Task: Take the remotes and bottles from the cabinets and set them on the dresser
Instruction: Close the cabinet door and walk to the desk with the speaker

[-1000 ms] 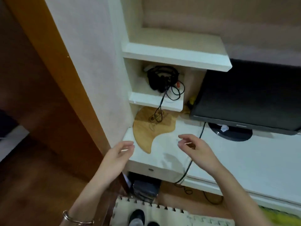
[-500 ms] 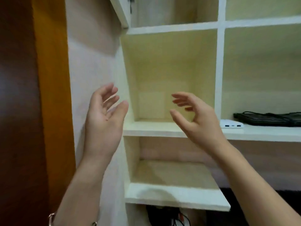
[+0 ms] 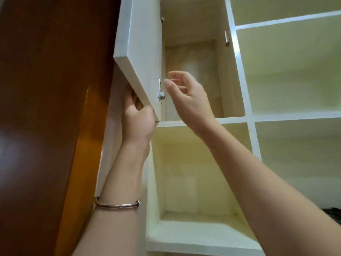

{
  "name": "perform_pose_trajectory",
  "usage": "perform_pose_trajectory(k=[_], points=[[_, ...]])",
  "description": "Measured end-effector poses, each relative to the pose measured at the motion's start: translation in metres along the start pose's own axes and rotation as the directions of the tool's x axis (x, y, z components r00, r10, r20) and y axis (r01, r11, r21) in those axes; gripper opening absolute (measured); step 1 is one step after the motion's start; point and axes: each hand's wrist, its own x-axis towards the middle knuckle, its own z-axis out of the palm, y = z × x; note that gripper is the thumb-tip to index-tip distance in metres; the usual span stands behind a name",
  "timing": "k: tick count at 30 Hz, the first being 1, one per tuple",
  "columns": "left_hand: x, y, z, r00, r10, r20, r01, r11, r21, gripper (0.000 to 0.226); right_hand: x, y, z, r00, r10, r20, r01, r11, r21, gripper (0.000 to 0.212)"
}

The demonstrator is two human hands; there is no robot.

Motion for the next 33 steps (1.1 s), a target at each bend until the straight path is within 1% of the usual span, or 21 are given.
perform_pose_trajectory(k=[2, 4, 6, 8, 10, 11, 13, 15, 19, 20, 23, 26, 28, 33], points=[[0.006, 0.001, -0.001, 0.999, 0.038, -0.038, -0.037, 0.998, 0.044, 0.051, 0.014, -0.013, -0.003, 1.0, -0.007, -0.012, 0.008, 0.998, 0.068, 0.033], [0.006, -0.002, -0.001, 0.998, 0.058, -0.024, -0.057, 0.998, 0.036, 0.052, 0.024, -0.024, -0.01, 1.0, -0.007, -0.011, 0.009, 0.987, 0.16, 0.031], [0.001, -0.001, 0.005, 0.995, 0.089, 0.044, -0.093, 0.99, 0.108, 0.05, 0.031, -0.033, -0.016, 1.0, -0.015, 0.016, 0.012, 0.978, 0.207, 0.025], [-0.006, -0.001, 0.014, 0.984, 0.11, 0.143, -0.137, 0.97, 0.198, 0.056, 0.038, -0.036, -0.027, 1.0, -0.019, 0.015, 0.015, 0.971, 0.24, 0.03], [-0.01, -0.002, 0.026, 0.964, 0.123, 0.237, -0.191, 0.937, 0.291, 0.067, 0.04, -0.031, -0.048, 0.999, 0.037, -0.033, -0.026, 0.954, 0.297, 0.038], [-0.011, -0.003, 0.033, 0.954, 0.128, 0.272, -0.221, 0.912, 0.347, 0.07, 0.038, -0.025, -0.062, 0.997, 0.069, -0.035, -0.055, 0.948, 0.312, 0.037], [-0.011, -0.006, 0.045, 0.935, 0.156, 0.318, -0.29, 0.852, 0.436, 0.071, 0.034, -0.01, -0.089, 0.994, 0.104, -0.028, -0.094, 0.965, 0.246, 0.026], [-0.011, -0.011, 0.054, 0.917, 0.197, 0.347, -0.355, 0.801, 0.482, 0.071, 0.032, 0.002, -0.108, 0.993, 0.092, -0.072, -0.078, 0.982, 0.174, 0.014], [-0.015, -0.03, 0.06, 0.873, 0.265, 0.41, -0.471, 0.678, 0.564, 0.08, 0.039, 0.012, -0.117, 0.98, -0.002, -0.201, -0.011, 0.998, -0.064, 0.01], [-0.015, -0.034, 0.063, 0.863, 0.267, 0.429, -0.492, 0.641, 0.589, 0.08, 0.039, 0.018, -0.117, 0.971, -0.01, -0.237, -0.017, 0.993, -0.114, 0.011], [-0.016, -0.044, 0.072, 0.843, 0.19, 0.503, -0.519, 0.528, 0.672, 0.078, 0.036, 0.044, -0.12, 0.942, 0.02, -0.335, -0.107, 0.964, -0.243, 0.033], [-0.014, -0.055, 0.078, 0.82, 0.12, 0.559, -0.552, 0.419, 0.721, 0.077, 0.036, 0.067, -0.126, 0.929, 0.089, -0.359, -0.21, 0.925, -0.315, 0.045], [-0.01, -0.061, 0.08, 0.808, 0.102, 0.58, -0.574, 0.362, 0.735, 0.077, 0.038, 0.079, -0.127, 0.921, 0.122, -0.371, -0.263, 0.896, -0.359, 0.047], [-0.008, -0.071, 0.087, 0.813, 0.028, 0.581, -0.564, 0.285, 0.775, 0.077, 0.039, 0.097, -0.12, 0.901, 0.198, -0.386, -0.369, 0.817, -0.443, 0.047]])
